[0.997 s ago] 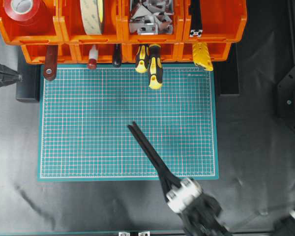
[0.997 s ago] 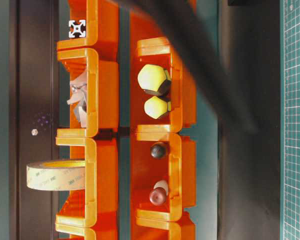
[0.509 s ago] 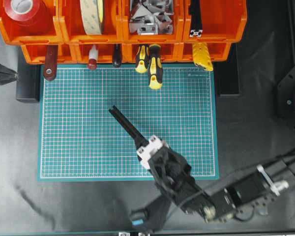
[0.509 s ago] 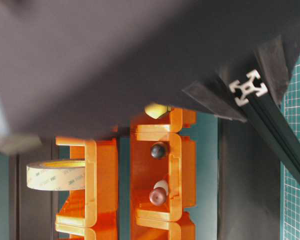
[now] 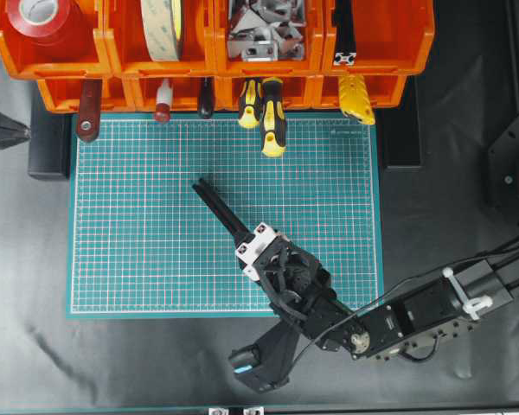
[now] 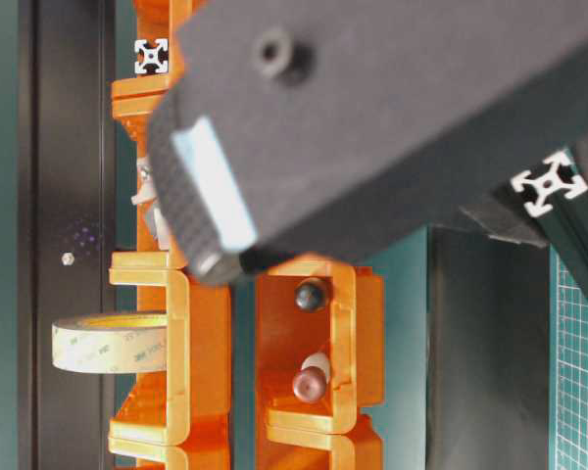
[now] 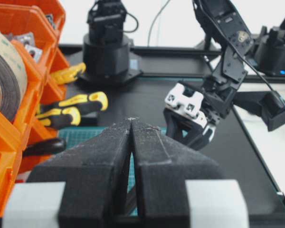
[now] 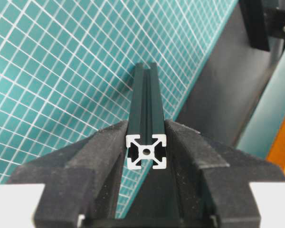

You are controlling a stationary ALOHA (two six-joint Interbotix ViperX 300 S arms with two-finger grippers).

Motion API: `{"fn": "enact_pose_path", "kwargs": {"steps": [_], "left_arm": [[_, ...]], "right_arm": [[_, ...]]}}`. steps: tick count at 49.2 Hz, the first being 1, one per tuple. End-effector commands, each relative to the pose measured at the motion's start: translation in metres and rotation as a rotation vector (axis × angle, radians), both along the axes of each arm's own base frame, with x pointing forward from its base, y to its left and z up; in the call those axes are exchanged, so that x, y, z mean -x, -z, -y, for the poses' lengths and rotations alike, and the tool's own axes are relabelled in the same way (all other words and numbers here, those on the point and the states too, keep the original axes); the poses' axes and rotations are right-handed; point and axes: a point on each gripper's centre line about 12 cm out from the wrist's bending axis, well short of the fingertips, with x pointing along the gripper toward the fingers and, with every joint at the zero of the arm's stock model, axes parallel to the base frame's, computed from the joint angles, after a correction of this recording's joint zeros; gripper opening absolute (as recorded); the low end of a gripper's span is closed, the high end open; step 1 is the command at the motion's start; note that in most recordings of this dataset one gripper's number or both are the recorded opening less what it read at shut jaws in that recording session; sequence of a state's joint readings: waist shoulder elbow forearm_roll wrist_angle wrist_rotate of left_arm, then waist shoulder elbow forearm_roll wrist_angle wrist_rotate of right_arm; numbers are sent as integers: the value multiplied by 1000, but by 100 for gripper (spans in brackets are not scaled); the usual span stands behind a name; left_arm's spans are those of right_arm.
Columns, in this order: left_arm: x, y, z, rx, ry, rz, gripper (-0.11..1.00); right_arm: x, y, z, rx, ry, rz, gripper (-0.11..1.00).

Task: Pick frame from container rack with right arm.
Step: 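Lower the held extrusion onto the green cutting mat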

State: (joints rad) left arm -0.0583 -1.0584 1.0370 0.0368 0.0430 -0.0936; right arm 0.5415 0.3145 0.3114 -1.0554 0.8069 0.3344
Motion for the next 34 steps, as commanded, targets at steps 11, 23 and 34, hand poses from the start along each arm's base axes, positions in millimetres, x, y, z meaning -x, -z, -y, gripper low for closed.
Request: {"fn": "enact_pose_path", "kwargs": {"steps": [11, 23, 34], "left_arm": [[-1, -4, 0, -4, -1, 9, 0], [-1, -4, 0, 1, 2, 9, 0], [-1, -3, 0, 1, 0, 9, 0]], "right_arm": [[0, -2, 3, -58, -33, 17, 26], [1, 1, 0, -92, -35, 7, 26], [3, 7, -3, -153, -33, -8, 39]]}}
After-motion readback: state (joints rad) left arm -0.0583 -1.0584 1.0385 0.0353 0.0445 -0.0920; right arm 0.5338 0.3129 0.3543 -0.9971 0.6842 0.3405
